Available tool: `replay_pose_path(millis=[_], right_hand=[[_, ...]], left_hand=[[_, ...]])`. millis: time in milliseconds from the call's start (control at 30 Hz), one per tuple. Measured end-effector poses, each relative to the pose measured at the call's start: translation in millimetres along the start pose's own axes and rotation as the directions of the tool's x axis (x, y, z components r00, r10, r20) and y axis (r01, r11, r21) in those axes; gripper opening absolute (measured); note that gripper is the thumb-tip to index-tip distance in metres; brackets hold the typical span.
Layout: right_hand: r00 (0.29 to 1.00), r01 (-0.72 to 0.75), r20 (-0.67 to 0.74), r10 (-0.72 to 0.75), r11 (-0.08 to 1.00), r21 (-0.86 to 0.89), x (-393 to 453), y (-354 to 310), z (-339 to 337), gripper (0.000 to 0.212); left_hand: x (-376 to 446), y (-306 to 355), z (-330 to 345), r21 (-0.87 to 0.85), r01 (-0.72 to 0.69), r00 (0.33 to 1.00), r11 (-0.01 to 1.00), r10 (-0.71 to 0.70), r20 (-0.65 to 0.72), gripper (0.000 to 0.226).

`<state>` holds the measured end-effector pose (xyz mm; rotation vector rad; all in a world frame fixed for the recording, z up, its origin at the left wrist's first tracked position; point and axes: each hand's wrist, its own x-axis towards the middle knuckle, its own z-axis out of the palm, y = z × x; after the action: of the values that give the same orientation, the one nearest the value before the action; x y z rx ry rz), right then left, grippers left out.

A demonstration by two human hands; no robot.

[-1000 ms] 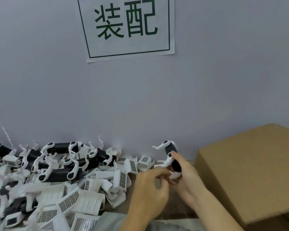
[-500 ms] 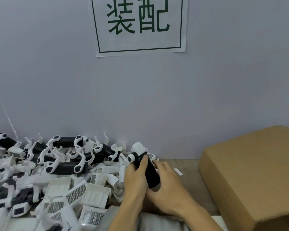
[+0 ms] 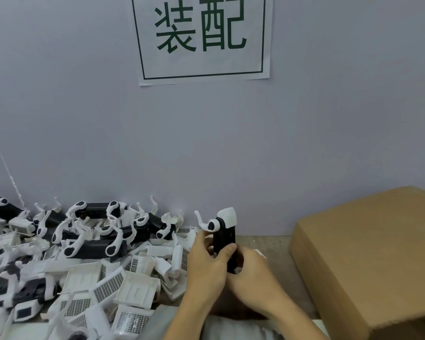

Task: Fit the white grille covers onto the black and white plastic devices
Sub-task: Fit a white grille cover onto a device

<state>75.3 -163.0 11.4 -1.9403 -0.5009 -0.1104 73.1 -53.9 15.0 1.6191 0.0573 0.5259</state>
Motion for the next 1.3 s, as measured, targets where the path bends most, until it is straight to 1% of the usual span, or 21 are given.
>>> replay_pose_path(millis=[67, 133, 200, 267, 333, 367, 533, 633, 667, 733, 800, 867, 900, 933, 967, 1000, 1033, 1067, 1167, 1233, 1300], right_hand=[[0.999, -0.033, 0.002, 0.033, 0.993, 0.113, 0.5, 2.5, 1.6, 0.026], [0.996, -0.057, -0.055, 0.072, 0.968, 0.245, 2.7, 1.5, -0.6, 0.033], [0.986, -0.061, -0.118, 0.119, 0.909, 0.413, 6.2, 0.9, -4.8, 0.033], [0.965, -0.079, -0.173, 0.198, 0.847, 0.526, 8.5, -1.2, -7.8, 0.039], [0.924, -0.091, -0.262, 0.279, 0.824, 0.559, 11.0, -0.1, -9.8, 0.04], [0.906, -0.091, -0.293, 0.306, 0.816, 0.571, 11.8, 1.1, -10.3, 0.037], [0.86, -0.086, -0.34, 0.381, 0.765, 0.638, 13.3, 2.9, -12.7, 0.03], [0.81, -0.158, -0.364, 0.46, 0.769, 0.619, 14.6, 3.4, -12.5, 0.031], [0.809, -0.169, -0.36, 0.465, 0.77, 0.615, 14.8, 3.6, -12.6, 0.031], [0.854, -0.14, -0.323, 0.407, 0.779, 0.611, 12.9, 0.2, -12.4, 0.035], [0.927, -0.102, -0.232, 0.295, 0.793, 0.6, 9.9, -6.1, -9.8, 0.046], [0.954, -0.115, -0.159, 0.253, 0.804, 0.584, 8.9, -9.9, -4.6, 0.049], [0.951, -0.125, -0.167, 0.26, 0.818, 0.561, 8.9, -10.3, -2.2, 0.045], [0.941, -0.137, -0.197, 0.274, 0.844, 0.519, 9.0, -8.9, -1.3, 0.04], [0.929, -0.154, -0.229, 0.29, 0.868, 0.471, 9.6, -6.3, -1.0, 0.035], [0.915, -0.179, -0.256, 0.313, 0.881, 0.439, 10.6, -3.6, -1.6, 0.031], [0.9, -0.207, -0.27, 0.341, 0.881, 0.425, 11.7, -1.2, -3.0, 0.028], [0.886, -0.237, -0.274, 0.375, 0.872, 0.428, 13.0, 1.3, -4.3, 0.025], [0.864, -0.328, -0.225, 0.45, 0.843, 0.426, 16.1, 4.0, -4.9, 0.02], [0.879, -0.365, -0.138, 0.456, 0.83, 0.422, 15.0, 3.4, -1.4, 0.02], [0.891, -0.404, 0.006, 0.454, 0.786, 0.467, 11.5, -1.4, 2.0, 0.025]], left_hand=[[0.3, 0.2, -2.9, -0.034, -0.009, 0.997, 0.999, 0.006, -0.079, 0.037], [-0.1, -1.1, -4.7, 0.033, -0.074, 0.993, 0.997, 0.077, -0.093, 0.033], [-1.8, -4.6, -5.2, 0.17, -0.18, 0.983, 0.969, 0.184, -0.007, 0.032], [-5.4, -7.7, -2.7, 0.345, -0.32, 0.946, 0.882, 0.279, 0.163, 0.035], [-9.5, -8.2, 1.8, 0.45, -0.424, 0.901, 0.786, 0.316, 0.298, 0.036], [-10.5, -8.1, 3.3, 0.467, -0.459, 0.884, 0.756, 0.337, 0.323, 0.035], [-13.4, -3.7, 5.8, 0.474, -0.544, 0.839, 0.692, 0.44, 0.321, 0.039], [-16.4, -0.6, 9.3, 0.534, -0.599, 0.798, 0.597, 0.496, 0.341, 0.039], [-16.8, -0.3, 10.6, 0.558, -0.609, 0.788, 0.564, 0.51, 0.345, 0.037], [-15.3, 0.6, 10.2, 0.614, -0.583, 0.798, 0.531, 0.516, 0.312, 0.034], [-10.6, 1.3, 7.6, 0.646, -0.482, 0.853, 0.592, 0.487, 0.19, 0.032], [-6.7, 3.6, 4.2, 0.52, -0.277, 0.931, 0.808, 0.359, -0.061, 0.028], [-5.1, 5.4, 1.8, 0.339, -0.136, 0.959, 0.931, 0.21, -0.192, 0.024], [-2.0, 6.6, -1.4, 0.073, 0.004, 0.964, 0.997, 0.015, -0.264, 0.021], [1.8, 8.3, -4.6, -0.211, 0.124, 0.952, 0.97, -0.176, -0.251, 0.022], [5.1, 9.7, -7.3, -0.438, 0.214, 0.929, 0.873, -0.32, -0.184, 0.024], [7.6, 11.1, -9.8, -0.562, 0.259, 0.91, 0.785, -0.393, -0.13, 0.028], [9.8, 11.9, -11.7, -0.594, 0.28, 0.9, 0.754, -0.421, -0.11, 0.031], [11.0, 13.9, -10.2, -0.55, 0.28, 0.888, 0.787, -0.43, -0.163, 0.039], [9.4, 14.3, -11.0, -0.607, 0.276, 0.893, 0.745, -0.432, -0.123, 0.041], [8.7, 15.2, -14.1, -0.677, 0.296, 0.9, 0.673, -0.434, -0.038, 0.042]])
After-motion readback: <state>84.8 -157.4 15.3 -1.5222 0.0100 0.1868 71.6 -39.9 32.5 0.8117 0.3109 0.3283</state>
